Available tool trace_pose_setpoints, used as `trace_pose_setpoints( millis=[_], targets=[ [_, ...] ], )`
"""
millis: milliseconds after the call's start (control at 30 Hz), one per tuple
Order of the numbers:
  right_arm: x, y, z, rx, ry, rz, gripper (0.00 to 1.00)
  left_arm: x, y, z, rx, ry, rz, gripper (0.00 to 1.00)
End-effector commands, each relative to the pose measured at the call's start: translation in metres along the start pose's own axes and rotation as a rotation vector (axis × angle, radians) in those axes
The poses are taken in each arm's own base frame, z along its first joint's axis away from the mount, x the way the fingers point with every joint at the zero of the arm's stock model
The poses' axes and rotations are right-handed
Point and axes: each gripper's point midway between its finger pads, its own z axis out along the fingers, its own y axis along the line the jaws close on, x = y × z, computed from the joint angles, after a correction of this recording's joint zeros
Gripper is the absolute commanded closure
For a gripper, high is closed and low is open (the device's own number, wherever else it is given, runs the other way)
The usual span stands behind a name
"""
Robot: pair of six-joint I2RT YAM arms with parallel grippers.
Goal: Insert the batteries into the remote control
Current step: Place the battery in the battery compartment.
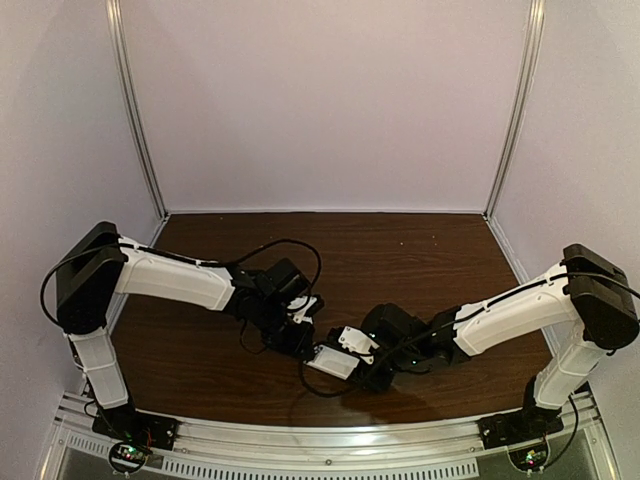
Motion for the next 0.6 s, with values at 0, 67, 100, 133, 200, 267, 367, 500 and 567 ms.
trace_pose_setpoints(
  millis=[0, 67, 100, 133, 200, 267, 367, 500, 567],
  targets=[
    [-0.0115, -0.0026, -0.0045, 0.025, -0.037, 0.032, 0.73, 0.0068, 0.0057, 0.0070, -0.036, 0.042, -0.024, 1.00],
    [-0.0123, -0.0022, -0.0045, 0.025, -0.037, 0.033, 0.73, 0.0068, 0.0051, 0.0087, -0.036, 0.048, -0.023, 0.99],
    [-0.0119, -0.0021, -0.0041, 0.025, -0.035, 0.034, 0.73, 0.0060, 0.0048, 0.0093, -0.034, 0.049, -0.024, 0.98],
    [-0.0122, -0.0021, -0.0042, 0.025, -0.036, 0.036, 0.73, 0.0063, 0.0041, 0.0101, -0.033, 0.052, -0.022, 0.96],
    [-0.0124, -0.0028, -0.0041, 0.028, -0.036, 0.037, 0.74, 0.0062, 0.0034, 0.0114, -0.034, 0.057, -0.019, 0.93],
    [-0.0124, -0.0026, -0.0042, 0.026, -0.037, 0.038, 0.74, 0.0059, 0.0021, 0.0117, -0.032, 0.057, -0.013, 0.87],
    [-0.0118, -0.0022, -0.0034, 0.024, -0.035, 0.039, 0.74, 0.0059, 0.0002, 0.0125, -0.026, 0.061, -0.007, 0.79],
    [-0.0105, -0.0012, -0.0034, 0.020, -0.032, 0.035, 0.75, 0.0031, 0.0000, 0.0118, -0.033, 0.057, -0.001, 0.73],
    [-0.0101, 0.0004, -0.0045, 0.012, -0.033, 0.031, 0.75, 0.0006, -0.0011, 0.0095, -0.038, 0.051, 0.007, 0.72]
  ],
)
